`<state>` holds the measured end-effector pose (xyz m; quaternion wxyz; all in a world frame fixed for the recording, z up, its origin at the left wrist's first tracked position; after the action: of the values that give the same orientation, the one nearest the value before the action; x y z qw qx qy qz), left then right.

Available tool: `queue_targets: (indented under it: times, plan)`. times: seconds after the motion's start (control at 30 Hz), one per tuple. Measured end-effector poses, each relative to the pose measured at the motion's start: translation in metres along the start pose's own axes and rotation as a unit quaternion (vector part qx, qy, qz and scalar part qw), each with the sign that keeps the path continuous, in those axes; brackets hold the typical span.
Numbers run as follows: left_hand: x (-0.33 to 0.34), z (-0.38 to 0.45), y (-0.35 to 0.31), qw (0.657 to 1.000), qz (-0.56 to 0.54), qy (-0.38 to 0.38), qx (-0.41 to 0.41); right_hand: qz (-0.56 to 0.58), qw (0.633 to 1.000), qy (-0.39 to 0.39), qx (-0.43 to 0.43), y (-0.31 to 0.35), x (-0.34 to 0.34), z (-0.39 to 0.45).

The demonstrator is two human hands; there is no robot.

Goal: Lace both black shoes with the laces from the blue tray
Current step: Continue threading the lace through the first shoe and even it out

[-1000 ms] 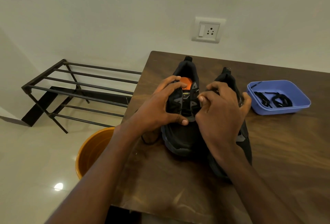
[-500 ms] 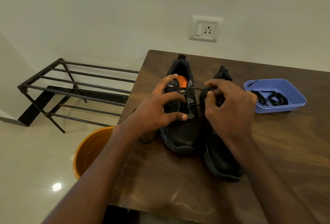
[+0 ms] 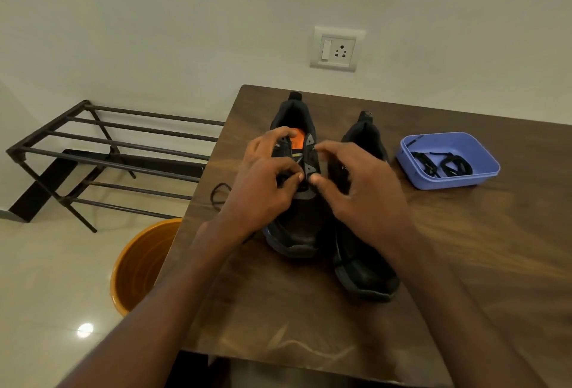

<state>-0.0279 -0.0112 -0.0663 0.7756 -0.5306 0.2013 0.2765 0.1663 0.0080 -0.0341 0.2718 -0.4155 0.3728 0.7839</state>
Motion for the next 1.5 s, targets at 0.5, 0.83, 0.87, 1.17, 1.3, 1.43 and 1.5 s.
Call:
queue_targets:
  times: [0.5,0.83,0.87,1.17,1.3,1.43,1.5]
  plan:
    - [-0.014,-0.007,-0.011,0.989,-0.123,-0.015,-0.079,-0.163,0.974,0.154,0.027,0.012,0.014,0.005]
    - [-0.006,-0.004,-0.021,0.983,0.181,0.002,0.004,-0.155,0.978,0.137,0.034,0.012,0.016,0.003]
    - [-0.006,-0.004,-0.022,0.990,0.143,-0.010,0.000,-0.156,0.977,0.138,0.035,0.013,0.015,0.003]
    - [-0.018,-0.002,-0.015,0.976,-0.199,-0.038,-0.078,-0.148,0.978,0.139,0.039,0.014,0.015,0.005]
    - [-0.012,-0.003,-0.007,0.998,0.060,0.023,0.017,-0.148,0.978,0.144,0.040,0.014,0.015,0.005]
    - [-0.011,-0.003,-0.013,0.997,0.009,-0.065,0.035,-0.147,0.977,0.149,0.046,0.015,0.015,0.005]
    - [-0.018,-0.001,-0.026,0.979,-0.154,-0.134,-0.001,-0.141,0.977,0.154,0.049,0.015,0.015,0.005]
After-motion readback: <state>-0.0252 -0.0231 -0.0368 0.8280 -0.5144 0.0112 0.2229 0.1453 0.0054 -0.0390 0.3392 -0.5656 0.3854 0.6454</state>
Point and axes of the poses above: each hand's wrist, its own z-axis towards the middle knuckle, its own x-axis out of the palm, y = z × x, the point moved 1 cm from there along z, towards the middle knuckle, and after that the axes turned 9 degrees about -z, right-handed, at the moved point
